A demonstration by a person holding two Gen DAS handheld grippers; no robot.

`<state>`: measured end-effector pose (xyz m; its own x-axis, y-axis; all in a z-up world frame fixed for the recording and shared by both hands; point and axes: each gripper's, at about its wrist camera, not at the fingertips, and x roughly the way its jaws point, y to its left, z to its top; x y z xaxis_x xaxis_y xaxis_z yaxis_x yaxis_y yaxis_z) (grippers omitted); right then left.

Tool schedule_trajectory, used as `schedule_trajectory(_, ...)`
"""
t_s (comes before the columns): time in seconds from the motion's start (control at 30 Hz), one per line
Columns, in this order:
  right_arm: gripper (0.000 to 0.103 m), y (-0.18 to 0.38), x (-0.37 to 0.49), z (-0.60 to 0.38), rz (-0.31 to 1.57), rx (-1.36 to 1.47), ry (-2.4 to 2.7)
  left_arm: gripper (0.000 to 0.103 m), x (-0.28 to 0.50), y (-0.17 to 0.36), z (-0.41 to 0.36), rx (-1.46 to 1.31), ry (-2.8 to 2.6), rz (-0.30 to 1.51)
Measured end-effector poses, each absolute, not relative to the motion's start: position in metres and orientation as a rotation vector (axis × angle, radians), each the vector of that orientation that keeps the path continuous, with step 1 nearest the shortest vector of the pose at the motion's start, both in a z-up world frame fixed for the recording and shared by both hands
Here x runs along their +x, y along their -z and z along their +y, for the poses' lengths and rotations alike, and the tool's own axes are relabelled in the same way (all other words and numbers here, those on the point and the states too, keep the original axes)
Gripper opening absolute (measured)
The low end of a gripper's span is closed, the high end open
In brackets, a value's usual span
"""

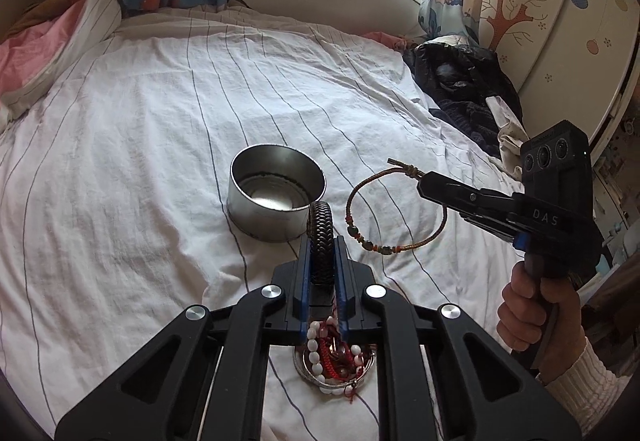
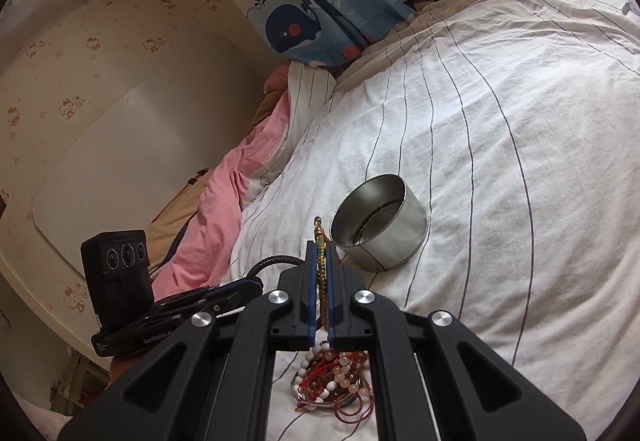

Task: Organize jewelry
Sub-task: 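Drop the black bracelet into the tin with the left tool while the right drops the bangle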

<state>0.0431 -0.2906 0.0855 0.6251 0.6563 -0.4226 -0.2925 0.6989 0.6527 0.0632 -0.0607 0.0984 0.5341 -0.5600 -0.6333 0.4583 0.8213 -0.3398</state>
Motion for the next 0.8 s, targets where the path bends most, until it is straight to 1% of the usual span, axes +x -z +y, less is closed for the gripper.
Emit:
schedule_trajectory(0.17,0.005,-0.097,0.062,-0.288,0.677,0.565,-0.569,0.010,0.087,-0.115,-0.069,-0.131,0.613,0.768)
schedule_trajectory(0.37,0.005,-0.101,0.085,-0.288,0.671,0.567,-0.558,0.010,0.124,-0.113,-0.072,-0.206,0.637,0.763)
schedule_trajectory(0.47,0.005,-0.102,0.096,-0.284,0.672,0.560,-0.558,0.010,0.146,-0.101,-0.073,-0.270,0.644,0.783)
schedule_trajectory(0.57,0.005,-0.101,0.108,-0.280,0.682,0.557,-0.557,0.013,0.170,-0.074,-0.084,-0.137,0.509,0.876)
schedule_trajectory(0.63,0.005,-0.097,0.116,-0.276,0.700,0.552,-0.558,0.023,0.175,-0.061,-0.080,-0.108,0.444,0.922)
schedule_trajectory(0.67,0.005,-0.095,0.119,-0.273,0.708,0.550,-0.559,0.026,0.175,-0.058,-0.075,-0.129,0.449,0.931)
schedule_trajectory(0.7,0.005,-0.093,0.122,-0.271,0.716,0.546,-0.560,0.035,0.174,-0.057,-0.072,-0.131,0.437,0.934)
schedule_trajectory(0.73,0.005,-0.090,0.125,-0.268,0.724,0.545,-0.562,0.040,0.173,-0.059,-0.069,-0.120,0.419,0.930)
schedule_trajectory(0.8,0.005,-0.083,0.131,-0.264,0.742,0.570,-0.580,0.045,0.169,-0.065,-0.062,-0.121,0.406,0.915)
